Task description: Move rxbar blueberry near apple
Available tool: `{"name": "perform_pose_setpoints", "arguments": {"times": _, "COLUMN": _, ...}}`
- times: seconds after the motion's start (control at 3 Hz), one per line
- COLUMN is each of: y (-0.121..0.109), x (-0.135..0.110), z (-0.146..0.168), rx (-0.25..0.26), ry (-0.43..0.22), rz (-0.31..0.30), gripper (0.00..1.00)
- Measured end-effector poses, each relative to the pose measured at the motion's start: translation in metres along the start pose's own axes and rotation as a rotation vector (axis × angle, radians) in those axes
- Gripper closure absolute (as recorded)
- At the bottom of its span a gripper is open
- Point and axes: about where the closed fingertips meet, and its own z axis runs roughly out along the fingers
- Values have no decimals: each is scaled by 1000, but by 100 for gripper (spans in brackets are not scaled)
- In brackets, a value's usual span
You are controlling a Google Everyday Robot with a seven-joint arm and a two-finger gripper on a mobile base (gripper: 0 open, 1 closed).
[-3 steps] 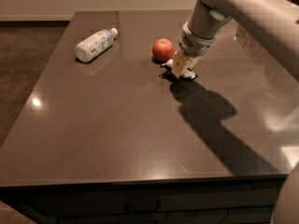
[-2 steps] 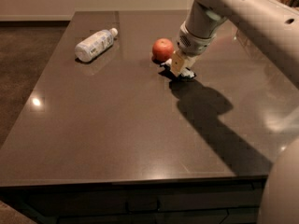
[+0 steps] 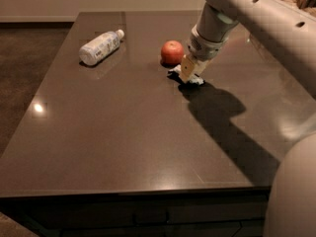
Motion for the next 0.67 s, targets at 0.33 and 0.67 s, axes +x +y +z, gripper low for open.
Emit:
{"name": "perform_pose_setpoints", "arguments": {"times": 0.33, "y": -2, "x": 0, "z": 5, "rx": -6, "ry": 2, "rz": 7, "gripper": 13}}
{"name": "perform_pose_setpoints", "arguments": {"times": 0.67, "y": -2, "x": 0, "z": 7, "rx": -7, "ry": 4, "rz": 6, "gripper": 0}}
